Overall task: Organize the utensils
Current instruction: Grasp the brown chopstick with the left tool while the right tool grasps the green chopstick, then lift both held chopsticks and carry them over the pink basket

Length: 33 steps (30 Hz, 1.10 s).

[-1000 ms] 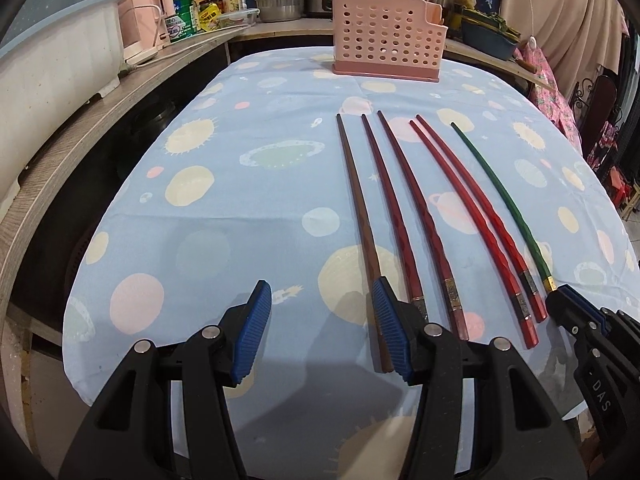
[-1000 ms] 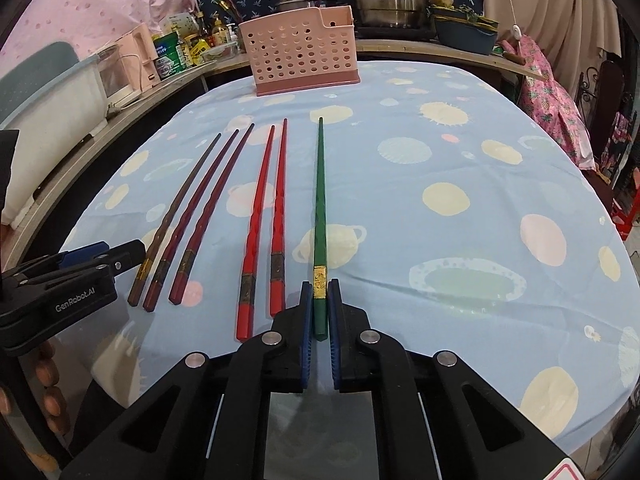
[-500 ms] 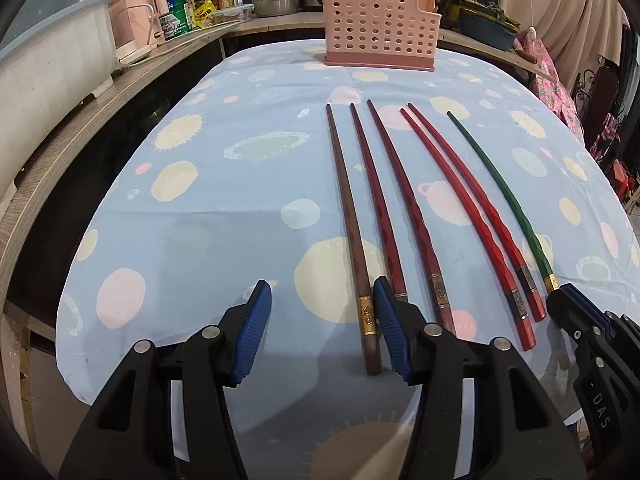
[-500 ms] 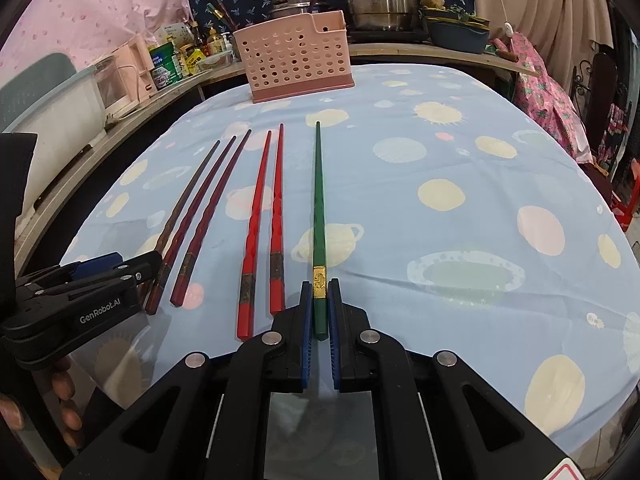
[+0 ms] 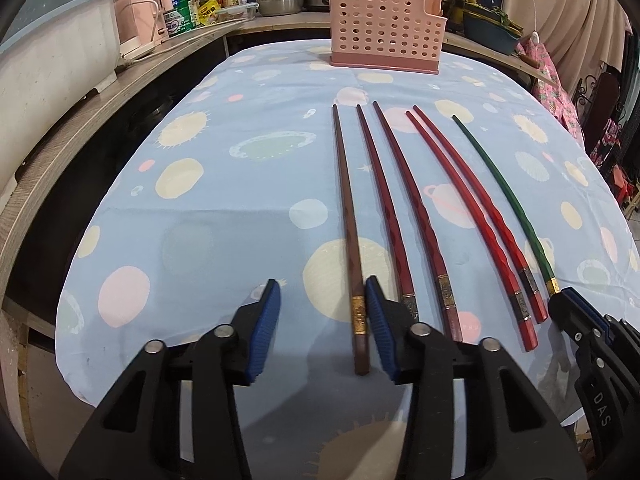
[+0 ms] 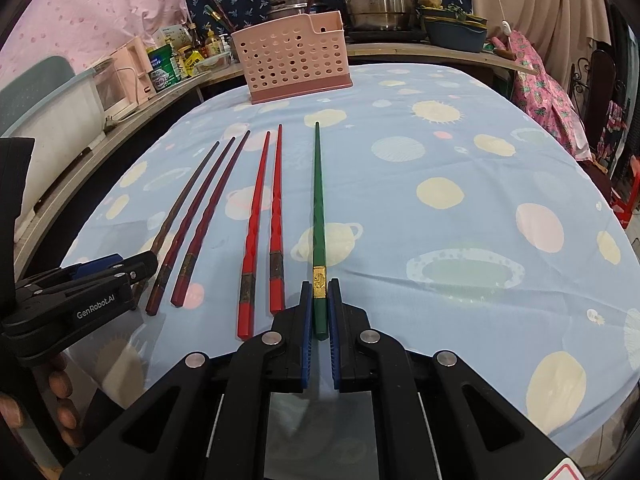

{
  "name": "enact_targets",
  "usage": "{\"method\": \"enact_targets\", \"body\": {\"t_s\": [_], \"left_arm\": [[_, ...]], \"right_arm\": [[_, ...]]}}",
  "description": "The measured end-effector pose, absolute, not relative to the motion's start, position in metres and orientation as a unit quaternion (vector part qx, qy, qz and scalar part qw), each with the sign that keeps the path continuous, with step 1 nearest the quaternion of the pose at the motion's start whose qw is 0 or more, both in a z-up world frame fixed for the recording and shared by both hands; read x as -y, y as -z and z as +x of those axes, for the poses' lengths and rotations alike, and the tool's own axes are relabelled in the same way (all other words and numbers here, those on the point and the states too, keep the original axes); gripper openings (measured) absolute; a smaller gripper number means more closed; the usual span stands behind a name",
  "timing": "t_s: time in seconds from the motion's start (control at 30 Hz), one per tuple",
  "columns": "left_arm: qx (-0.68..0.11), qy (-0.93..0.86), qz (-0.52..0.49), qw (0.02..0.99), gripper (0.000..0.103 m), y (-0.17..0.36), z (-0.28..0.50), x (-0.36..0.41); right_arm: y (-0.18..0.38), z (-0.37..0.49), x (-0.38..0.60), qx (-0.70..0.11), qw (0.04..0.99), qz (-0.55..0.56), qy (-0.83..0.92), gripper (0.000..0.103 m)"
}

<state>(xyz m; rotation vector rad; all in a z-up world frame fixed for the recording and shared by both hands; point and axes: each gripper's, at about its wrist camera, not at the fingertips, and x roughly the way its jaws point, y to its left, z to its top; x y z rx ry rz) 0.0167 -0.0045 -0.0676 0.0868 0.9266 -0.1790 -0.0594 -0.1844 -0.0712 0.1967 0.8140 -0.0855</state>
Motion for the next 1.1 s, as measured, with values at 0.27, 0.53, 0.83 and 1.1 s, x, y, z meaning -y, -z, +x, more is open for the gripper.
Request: {"method": "enact_targets", "body": {"t_s": [0.27, 0.53, 0.83, 1.1], "left_arm": [[-0.448, 0.095, 0.044, 0.888, 0.012, 0.066, 0.018, 0.005], [-0.447, 0.095, 0.038, 0.889, 0.008, 0.066, 0.017, 0.004], [-0.44, 0.097, 0.014, 0.892, 0.008, 0.067, 0.016, 0.002], [-0.441, 0.107, -0.007, 0.891, 0.007, 0.067, 0.017, -0.003]], "right_arm": [[0.07, -0.061, 0.184, -0.395, 0.912, 0.096, 0.045, 0.007], [0.071, -0.061, 0.187, -0.393, 0.913, 0.1, 0.037, 0.007], [0.071, -0.065, 0.192, -0.394, 0.913, 0.106, 0.021, 0.007], [0.07, -0.067, 0.195, -0.397, 0.911, 0.11, 0.012, 0.007]]}}
